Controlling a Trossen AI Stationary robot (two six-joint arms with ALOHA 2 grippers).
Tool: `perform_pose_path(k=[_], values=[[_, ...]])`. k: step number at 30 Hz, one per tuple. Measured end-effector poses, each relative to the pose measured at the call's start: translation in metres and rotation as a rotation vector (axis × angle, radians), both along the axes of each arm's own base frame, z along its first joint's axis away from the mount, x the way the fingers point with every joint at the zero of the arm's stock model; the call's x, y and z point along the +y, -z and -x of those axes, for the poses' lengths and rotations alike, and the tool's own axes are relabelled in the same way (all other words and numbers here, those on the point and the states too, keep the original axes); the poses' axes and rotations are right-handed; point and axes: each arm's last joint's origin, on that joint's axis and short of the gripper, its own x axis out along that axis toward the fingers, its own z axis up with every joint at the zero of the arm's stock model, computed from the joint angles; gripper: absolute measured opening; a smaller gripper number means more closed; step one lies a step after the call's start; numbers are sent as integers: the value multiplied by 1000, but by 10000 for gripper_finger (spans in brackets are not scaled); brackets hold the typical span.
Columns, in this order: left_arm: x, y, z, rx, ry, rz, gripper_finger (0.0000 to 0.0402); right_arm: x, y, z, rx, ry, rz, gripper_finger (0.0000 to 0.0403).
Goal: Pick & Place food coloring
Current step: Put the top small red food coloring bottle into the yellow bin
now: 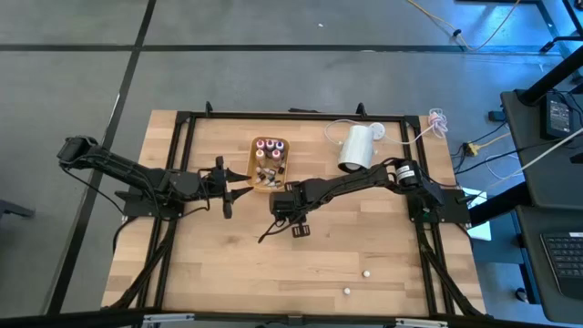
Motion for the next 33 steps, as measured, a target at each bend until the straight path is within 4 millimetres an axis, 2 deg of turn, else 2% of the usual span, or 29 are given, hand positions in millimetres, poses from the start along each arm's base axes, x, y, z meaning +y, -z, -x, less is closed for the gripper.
perform_pose_path(k=[11,15,18,22,25,30,33], values=[[0,0,0,0,0,0,148,-1,-2,1,11,15,22,148],[0,0,0,0,0,1,148,0,-24,6,30,18,44,161],[0,0,0,-1,0,2,148,8,-45,20,22,18,35,166],[0,0,0,0,0,1,148,13,-68,52,-52,63,81,166],[0,0,0,-5,-2,14,148,13,-82,85,-158,133,90,165],[0,0,0,-8,-4,25,148,22,-90,141,-332,194,-21,165],[0,0,0,-8,-4,25,148,27,-87,169,-402,207,-73,165]])
